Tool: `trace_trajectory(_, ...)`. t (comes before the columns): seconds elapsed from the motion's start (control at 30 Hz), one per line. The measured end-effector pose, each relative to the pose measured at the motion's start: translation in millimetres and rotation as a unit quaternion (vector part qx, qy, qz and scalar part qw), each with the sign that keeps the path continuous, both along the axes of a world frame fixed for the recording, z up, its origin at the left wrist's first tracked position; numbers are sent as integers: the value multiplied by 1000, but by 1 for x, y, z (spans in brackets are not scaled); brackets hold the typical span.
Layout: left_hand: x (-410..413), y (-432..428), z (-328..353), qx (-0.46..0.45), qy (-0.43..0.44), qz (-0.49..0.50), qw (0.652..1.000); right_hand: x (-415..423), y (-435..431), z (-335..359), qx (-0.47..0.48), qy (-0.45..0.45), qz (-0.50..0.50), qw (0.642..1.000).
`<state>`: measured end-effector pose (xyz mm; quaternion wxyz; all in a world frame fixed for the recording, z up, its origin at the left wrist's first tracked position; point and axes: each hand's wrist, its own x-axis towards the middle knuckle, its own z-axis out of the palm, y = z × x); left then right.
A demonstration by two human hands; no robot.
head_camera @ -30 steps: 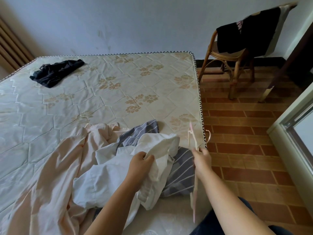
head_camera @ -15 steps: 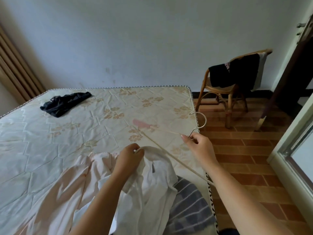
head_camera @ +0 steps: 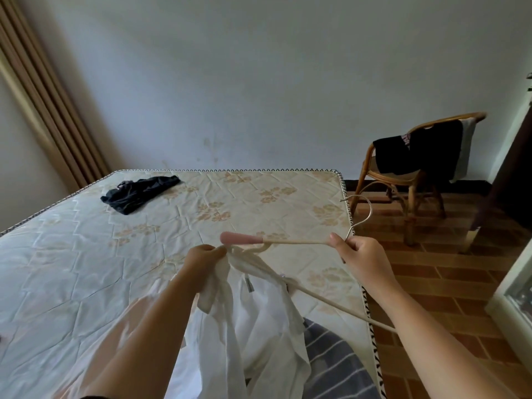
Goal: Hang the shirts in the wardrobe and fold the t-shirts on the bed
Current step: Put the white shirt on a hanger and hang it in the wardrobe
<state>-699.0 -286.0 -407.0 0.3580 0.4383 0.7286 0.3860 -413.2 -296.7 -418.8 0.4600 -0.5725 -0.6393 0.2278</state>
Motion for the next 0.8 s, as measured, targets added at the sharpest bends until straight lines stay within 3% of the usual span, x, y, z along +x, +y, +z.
trace_trajectory(0.3,-8,-1,-1,35,-7,38,999,0,4,-12,-74,-28,-6,997)
trace_trajectory(0.6,-7,-7,7,99,148,22,984,0,2,-16,-137,-69,2,988)
trace_trajectory(0.8,26,-23,19,109,200,-91,970,-31,-5,-10,-138,-87,30,986)
